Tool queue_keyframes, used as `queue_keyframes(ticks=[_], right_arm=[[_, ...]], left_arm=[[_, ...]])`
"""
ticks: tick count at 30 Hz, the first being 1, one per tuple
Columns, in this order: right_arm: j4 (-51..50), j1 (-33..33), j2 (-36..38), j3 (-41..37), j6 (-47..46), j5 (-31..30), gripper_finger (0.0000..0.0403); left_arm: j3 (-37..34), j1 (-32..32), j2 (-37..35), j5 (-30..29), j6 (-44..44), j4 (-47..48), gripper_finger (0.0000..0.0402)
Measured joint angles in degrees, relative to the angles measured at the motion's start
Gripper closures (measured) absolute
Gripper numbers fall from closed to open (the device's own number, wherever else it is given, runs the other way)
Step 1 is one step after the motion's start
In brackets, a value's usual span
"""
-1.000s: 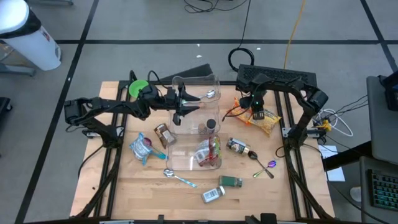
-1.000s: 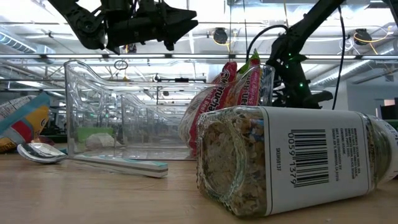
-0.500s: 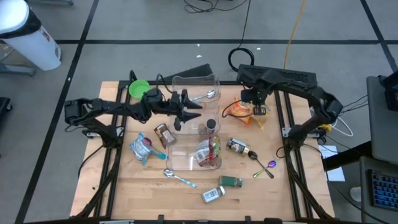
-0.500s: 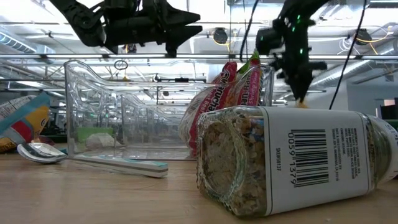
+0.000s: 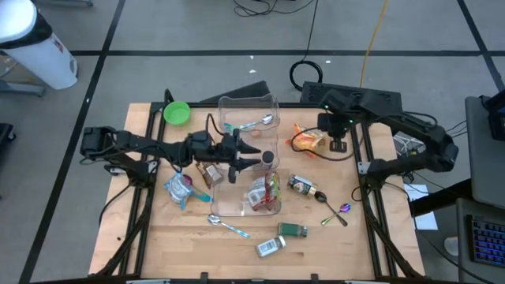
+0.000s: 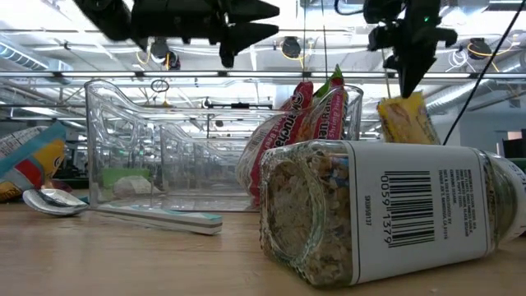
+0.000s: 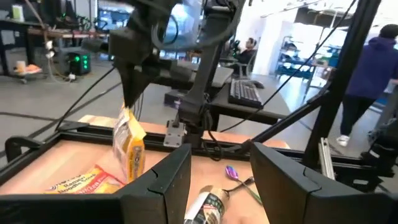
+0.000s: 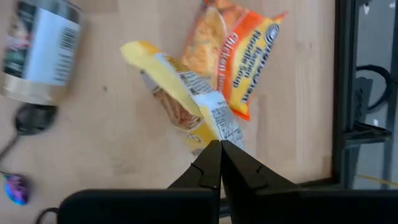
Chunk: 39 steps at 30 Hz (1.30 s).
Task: Pick & Place Food Item
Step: Put the yellow noodle pack into the bottom transparent bin
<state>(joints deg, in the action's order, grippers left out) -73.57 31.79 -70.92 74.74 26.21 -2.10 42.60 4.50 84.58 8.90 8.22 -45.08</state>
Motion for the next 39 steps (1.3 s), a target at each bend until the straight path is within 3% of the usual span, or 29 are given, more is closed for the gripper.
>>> queue_keyframes(ticks=[3,9,14,24,30,39], right_arm=[[-0.01,-1.14,1.96,0.00,-1.56,2.15,0.0403],[0.90,-4.11,4.07,0.00,-2.89,2.65,0.0403],[3.48,-6.23,5.08,0.00,-3.03,5.38,0.0403],[6.99,-10.06,5.90,0.02,-1.31,8.23,0.0403],[3.81,-9.61,5.88,0.00,-0.12,6.42,0.0403],[9.57,-9.66,5.61,0.02,-0.28,6.76,0.0389]], left_arm=[[4.42,-2.48,0.00,-4.28,-0.77,8.06,0.0231],[19.89,-6.88,0.79,-20.20,-6.26,36.91,0.0231],[30.15,-7.48,1.51,-24.50,-6.60,49.59,0.0231],[41.01,-4.72,3.56,-24.61,-5.88,59.06,0.0229],[41.29,-4.21,6.98,-24.41,-5.32,58.90,0.0202],[41.29,-2.50,9.77,-24.40,-6.54,59.15,0.0167]])
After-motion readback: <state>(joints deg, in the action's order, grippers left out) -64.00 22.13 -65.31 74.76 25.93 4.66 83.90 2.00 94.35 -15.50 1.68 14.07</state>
